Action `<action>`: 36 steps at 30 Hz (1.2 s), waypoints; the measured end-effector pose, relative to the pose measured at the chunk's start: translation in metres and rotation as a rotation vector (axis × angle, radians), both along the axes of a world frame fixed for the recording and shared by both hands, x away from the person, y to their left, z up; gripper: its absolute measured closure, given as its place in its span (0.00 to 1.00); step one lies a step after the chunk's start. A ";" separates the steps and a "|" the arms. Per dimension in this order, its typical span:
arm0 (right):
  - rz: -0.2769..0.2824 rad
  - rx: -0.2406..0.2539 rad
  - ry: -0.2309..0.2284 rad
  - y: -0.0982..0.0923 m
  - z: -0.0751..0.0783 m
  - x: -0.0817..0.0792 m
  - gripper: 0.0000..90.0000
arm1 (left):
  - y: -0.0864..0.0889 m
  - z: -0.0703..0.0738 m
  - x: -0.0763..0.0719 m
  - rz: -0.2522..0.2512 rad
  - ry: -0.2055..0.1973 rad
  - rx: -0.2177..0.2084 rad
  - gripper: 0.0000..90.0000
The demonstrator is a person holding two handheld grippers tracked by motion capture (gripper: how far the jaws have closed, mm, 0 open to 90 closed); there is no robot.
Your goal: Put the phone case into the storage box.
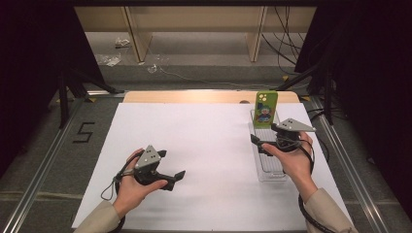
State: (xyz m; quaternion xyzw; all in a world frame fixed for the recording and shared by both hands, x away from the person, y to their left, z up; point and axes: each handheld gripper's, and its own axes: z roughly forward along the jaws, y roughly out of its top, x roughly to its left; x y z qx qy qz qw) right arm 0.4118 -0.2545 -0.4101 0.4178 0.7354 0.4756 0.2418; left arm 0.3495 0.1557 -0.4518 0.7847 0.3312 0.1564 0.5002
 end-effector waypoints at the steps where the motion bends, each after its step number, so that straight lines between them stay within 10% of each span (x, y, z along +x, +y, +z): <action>1: 0.005 0.002 0.000 0.000 0.000 -0.001 0.11 | 0.000 0.000 0.000 0.000 0.000 0.000 0.00; 36: 0.067 -0.002 -0.021 -0.007 -0.003 -0.031 0.14 | 0.005 0.000 -0.002 0.009 -0.001 -0.002 0.00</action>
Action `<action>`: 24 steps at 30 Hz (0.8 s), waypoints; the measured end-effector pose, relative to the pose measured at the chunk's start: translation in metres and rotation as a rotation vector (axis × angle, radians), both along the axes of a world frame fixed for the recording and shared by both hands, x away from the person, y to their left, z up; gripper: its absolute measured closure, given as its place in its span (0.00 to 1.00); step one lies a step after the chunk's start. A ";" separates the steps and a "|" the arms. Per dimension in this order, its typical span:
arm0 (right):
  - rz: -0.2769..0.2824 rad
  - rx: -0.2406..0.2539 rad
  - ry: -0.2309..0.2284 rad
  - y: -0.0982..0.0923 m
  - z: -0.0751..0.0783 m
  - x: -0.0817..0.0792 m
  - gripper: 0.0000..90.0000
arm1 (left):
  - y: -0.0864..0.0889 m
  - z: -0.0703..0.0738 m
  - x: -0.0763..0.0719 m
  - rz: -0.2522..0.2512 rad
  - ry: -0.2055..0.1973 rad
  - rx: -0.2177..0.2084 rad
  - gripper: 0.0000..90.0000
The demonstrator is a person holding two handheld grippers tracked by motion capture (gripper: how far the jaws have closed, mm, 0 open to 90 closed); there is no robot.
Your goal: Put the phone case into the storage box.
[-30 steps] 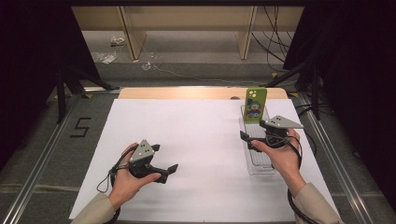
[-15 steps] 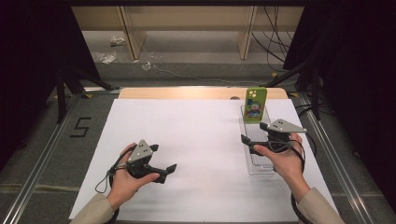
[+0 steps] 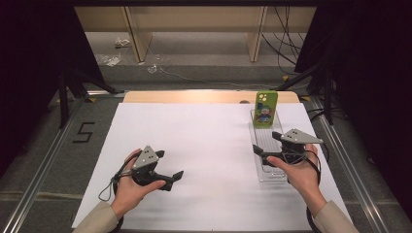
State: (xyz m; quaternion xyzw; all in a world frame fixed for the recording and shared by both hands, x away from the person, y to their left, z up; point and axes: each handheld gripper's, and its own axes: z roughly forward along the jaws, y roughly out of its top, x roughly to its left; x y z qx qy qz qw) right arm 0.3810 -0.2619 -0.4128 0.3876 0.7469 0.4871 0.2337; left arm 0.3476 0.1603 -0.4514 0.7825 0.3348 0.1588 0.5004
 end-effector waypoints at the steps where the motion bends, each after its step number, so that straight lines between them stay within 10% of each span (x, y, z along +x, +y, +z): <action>1: -0.001 0.000 -0.001 0.000 0.000 0.000 0.14 | 0.000 0.000 0.000 0.000 0.000 0.000 0.00; 24: 0.011 -0.002 -0.011 -0.009 -0.004 -0.011 0.14 | 0.000 0.000 0.000 0.002 0.001 -0.006 0.00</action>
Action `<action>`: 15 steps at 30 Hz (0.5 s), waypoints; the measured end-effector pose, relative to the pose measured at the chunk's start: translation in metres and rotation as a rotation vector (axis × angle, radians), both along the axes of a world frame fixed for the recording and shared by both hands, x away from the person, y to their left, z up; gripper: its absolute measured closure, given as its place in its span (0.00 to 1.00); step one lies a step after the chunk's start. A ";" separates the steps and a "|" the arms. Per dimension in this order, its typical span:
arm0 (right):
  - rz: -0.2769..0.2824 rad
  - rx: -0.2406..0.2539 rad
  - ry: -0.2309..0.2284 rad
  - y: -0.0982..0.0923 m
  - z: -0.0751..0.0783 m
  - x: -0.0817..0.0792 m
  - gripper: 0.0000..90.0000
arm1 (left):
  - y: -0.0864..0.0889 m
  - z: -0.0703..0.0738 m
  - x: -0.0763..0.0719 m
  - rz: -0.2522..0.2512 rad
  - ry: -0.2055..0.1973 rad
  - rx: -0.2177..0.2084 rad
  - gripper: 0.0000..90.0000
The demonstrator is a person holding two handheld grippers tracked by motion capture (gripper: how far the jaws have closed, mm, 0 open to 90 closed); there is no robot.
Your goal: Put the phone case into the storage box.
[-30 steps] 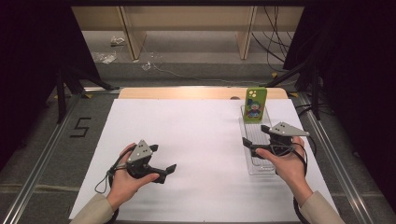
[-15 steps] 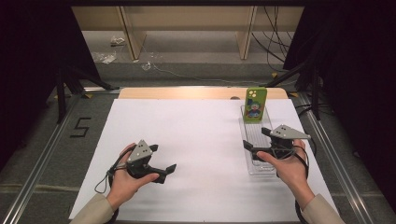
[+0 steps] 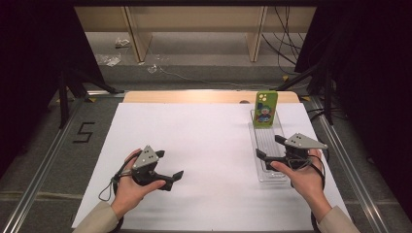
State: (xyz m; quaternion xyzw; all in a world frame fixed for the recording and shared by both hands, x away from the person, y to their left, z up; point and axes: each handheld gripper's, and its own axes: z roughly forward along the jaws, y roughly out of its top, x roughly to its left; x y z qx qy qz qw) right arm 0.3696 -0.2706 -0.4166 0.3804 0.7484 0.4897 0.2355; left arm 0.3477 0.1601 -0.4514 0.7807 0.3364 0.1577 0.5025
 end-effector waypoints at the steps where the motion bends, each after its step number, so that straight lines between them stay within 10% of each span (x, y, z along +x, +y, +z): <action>1: 0.000 0.001 -0.003 -0.001 0.000 -0.001 0.14 | 0.000 0.000 0.000 0.000 0.000 0.000 0.00; 15: 0.014 -0.002 -0.010 -0.007 -0.006 -0.010 0.15 | 0.001 0.000 0.000 -0.001 0.000 0.003 0.00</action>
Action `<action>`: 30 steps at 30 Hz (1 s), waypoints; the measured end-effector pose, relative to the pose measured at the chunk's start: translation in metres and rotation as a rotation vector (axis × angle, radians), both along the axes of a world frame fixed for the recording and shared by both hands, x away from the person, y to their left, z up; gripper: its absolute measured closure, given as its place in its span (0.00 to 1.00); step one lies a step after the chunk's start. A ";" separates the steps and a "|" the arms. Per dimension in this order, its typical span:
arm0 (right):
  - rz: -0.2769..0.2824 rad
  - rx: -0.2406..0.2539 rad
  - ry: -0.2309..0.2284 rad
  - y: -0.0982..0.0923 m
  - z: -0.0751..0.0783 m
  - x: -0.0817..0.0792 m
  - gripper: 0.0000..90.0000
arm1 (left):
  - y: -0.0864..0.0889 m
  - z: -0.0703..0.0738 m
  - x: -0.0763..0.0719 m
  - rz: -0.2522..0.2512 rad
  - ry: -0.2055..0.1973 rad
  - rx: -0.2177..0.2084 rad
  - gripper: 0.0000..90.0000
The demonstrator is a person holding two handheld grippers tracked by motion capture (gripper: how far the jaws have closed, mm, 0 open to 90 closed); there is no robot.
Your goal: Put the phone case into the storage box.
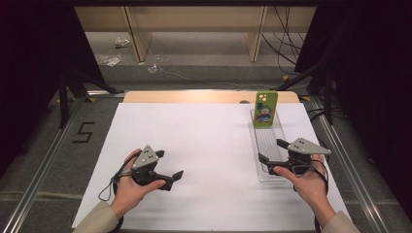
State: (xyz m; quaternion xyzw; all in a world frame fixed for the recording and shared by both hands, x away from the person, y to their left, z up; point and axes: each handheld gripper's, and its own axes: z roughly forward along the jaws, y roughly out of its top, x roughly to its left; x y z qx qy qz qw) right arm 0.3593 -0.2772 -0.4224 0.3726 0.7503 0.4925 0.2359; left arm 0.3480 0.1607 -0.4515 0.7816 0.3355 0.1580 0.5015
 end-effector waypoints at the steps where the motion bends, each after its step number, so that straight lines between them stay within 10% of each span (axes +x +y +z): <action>1: -0.001 -0.001 -0.002 0.000 0.000 -0.001 0.15 | 0.000 0.000 0.000 0.000 -0.001 0.001 0.00; 30: 0.008 0.010 -0.030 -0.012 -0.009 -0.016 0.15 | 0.000 0.000 0.000 0.000 0.000 0.003 0.00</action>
